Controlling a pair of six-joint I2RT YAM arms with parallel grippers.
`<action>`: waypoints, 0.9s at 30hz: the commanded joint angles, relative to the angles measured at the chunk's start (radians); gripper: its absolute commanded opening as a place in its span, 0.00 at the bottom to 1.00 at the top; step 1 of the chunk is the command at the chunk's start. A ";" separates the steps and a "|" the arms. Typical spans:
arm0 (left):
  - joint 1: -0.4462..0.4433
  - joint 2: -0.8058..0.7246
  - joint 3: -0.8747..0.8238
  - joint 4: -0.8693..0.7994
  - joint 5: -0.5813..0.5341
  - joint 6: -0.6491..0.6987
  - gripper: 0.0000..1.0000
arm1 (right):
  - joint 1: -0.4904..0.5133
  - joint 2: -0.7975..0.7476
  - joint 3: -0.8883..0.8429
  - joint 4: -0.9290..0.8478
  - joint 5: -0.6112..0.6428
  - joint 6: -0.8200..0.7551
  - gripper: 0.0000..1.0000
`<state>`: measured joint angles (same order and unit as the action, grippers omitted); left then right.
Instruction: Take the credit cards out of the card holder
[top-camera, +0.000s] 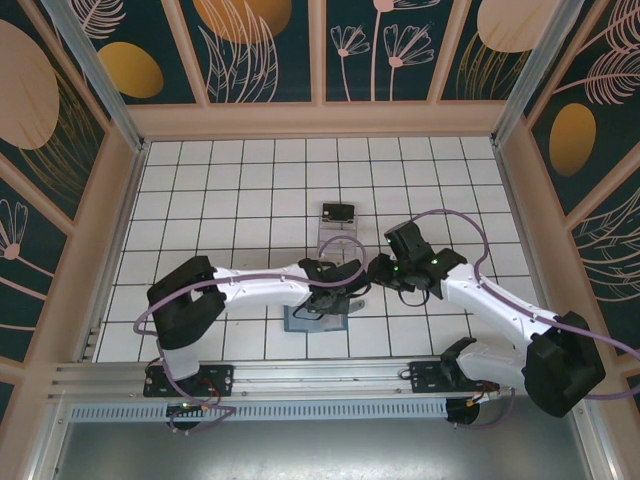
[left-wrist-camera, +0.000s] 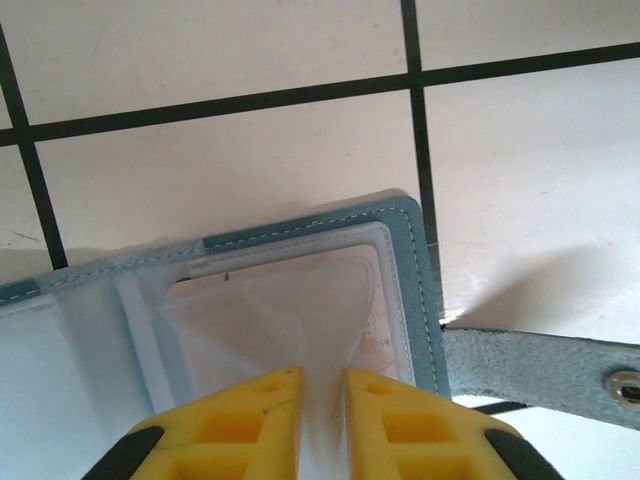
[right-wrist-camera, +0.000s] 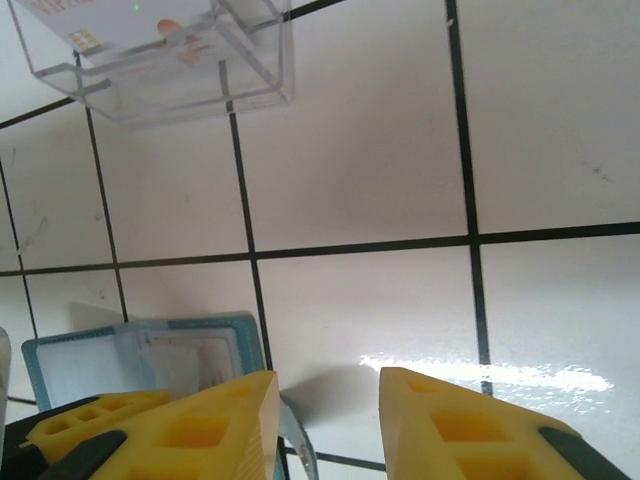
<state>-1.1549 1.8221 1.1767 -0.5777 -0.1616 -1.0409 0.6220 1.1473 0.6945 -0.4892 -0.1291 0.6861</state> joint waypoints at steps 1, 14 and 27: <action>-0.004 -0.044 -0.034 0.041 0.017 0.010 0.20 | 0.024 0.011 0.007 0.015 -0.042 -0.001 0.33; 0.003 -0.102 -0.087 0.031 -0.003 0.013 0.23 | 0.130 0.109 0.031 0.062 -0.089 0.043 0.32; 0.004 -0.190 -0.125 -0.083 -0.082 0.005 0.26 | 0.178 0.173 0.061 0.066 -0.096 0.059 0.32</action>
<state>-1.1538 1.6714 1.0729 -0.5926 -0.2012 -1.0409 0.7845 1.3060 0.7235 -0.4397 -0.2127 0.7246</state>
